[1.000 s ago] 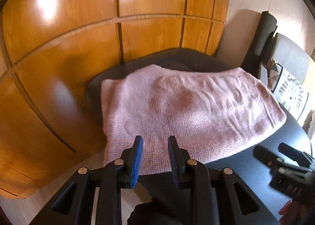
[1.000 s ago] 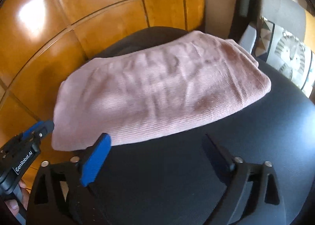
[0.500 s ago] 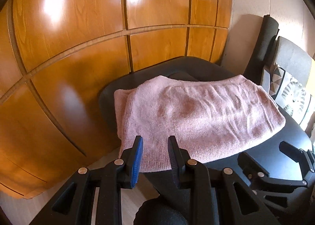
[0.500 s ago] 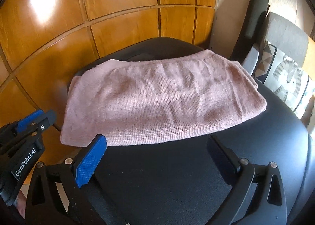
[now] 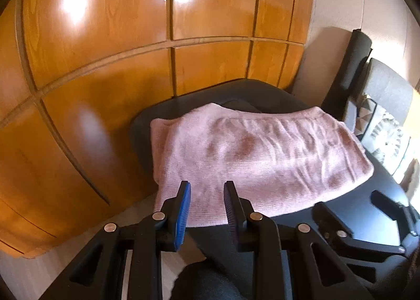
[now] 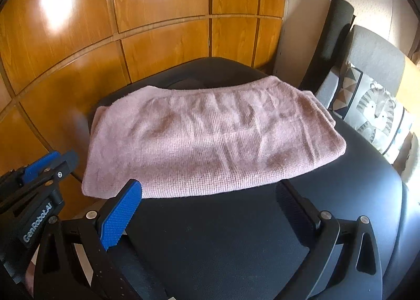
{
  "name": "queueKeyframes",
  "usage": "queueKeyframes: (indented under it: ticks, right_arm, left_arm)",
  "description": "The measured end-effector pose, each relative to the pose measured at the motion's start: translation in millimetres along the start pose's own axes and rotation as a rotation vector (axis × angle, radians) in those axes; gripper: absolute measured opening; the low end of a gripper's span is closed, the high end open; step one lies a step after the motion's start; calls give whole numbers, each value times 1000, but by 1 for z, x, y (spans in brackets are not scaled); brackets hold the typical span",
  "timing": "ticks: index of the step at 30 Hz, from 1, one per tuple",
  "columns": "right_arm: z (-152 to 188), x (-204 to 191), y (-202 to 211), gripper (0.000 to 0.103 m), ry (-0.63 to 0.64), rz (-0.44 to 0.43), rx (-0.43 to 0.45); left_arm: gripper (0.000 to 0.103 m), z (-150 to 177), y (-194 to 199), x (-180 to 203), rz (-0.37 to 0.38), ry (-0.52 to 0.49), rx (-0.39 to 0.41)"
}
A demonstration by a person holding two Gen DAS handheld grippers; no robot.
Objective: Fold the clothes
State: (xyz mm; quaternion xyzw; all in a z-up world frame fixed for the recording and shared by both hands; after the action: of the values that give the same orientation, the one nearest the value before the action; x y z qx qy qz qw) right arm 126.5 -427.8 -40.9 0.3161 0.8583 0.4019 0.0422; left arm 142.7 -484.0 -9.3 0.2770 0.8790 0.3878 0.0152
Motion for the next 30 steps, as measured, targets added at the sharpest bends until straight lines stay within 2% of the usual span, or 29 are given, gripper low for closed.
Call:
queueKeyframes:
  ticks: [5, 9, 21, 30]
  right_arm:
    - [1, 0, 0, 103, 0, 13, 1]
    - [1, 3, -1, 103, -10, 15, 0]
    - [3, 4, -5, 103, -23, 14, -10]
    - [4, 3, -4, 103, -21, 16, -9]
  left_arm:
    - [26, -3, 4, -3, -51, -20, 34]
    - [26, -4, 3, -5, -27, 2, 40]
    - [26, 6, -9, -3, 30, 35, -30]
    - [26, 8, -10, -4, 10, 32, -30]
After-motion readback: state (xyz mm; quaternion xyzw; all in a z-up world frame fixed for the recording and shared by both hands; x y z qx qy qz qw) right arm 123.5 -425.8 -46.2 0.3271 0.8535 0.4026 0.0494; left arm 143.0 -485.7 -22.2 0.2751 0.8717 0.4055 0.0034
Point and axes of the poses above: each gripper's, at about its wrist camera, not at the fingertips, and y roughly against the way its jaws point, x to its right, z to its underside, the point moved 6 cm from there along -y, roughly the way its jaws point, and after that the axes turned 13 degrees about z, right-handed, at the moved point
